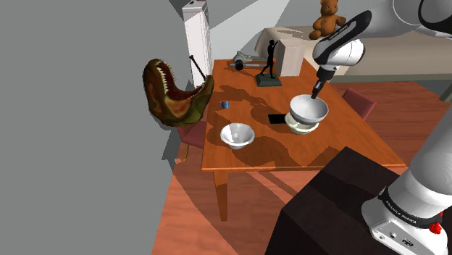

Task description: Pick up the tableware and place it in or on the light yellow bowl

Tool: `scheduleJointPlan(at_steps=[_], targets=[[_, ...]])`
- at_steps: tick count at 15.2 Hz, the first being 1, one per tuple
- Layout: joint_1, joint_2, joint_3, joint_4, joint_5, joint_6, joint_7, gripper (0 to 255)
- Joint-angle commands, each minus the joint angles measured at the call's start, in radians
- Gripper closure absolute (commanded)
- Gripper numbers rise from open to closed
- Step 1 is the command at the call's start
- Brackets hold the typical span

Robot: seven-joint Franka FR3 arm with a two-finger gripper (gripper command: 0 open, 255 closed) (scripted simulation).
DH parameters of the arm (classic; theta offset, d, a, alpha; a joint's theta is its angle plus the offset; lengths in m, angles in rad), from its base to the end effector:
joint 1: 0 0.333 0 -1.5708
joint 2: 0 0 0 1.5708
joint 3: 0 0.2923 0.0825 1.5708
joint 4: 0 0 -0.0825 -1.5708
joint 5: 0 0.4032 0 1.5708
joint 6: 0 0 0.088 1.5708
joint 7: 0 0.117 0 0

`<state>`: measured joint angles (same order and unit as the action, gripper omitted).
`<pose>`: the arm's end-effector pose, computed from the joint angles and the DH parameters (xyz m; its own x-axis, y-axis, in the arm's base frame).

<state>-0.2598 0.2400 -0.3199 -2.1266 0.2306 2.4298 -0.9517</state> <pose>0.4922 -0.3198 0.2629 0.9705 0.2120 0.1148 0.2124 -0.9771 0.0084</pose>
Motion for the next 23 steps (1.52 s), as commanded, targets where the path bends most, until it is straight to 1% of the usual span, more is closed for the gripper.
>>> scheduleJointPlan(at_steps=[1,7,8,13,17,23], targets=[[-0.001,0.007,0.002,-0.002,0.005,0.009,-0.004,255],[-0.001,0.007,0.002,-0.002,0.005,0.009,-0.004,255],[-0.001,0.007,0.002,-0.002,0.005,0.009,-0.004,0],[-0.001,0.007,0.002,-0.001,0.005,0.009,-0.004,0],[0.009,-0.086,-0.019,0.017,-0.053,-0.095,0.035,0],[0.008,-0.086,-0.019,0.017,-0.053,-0.095,0.035,0]])
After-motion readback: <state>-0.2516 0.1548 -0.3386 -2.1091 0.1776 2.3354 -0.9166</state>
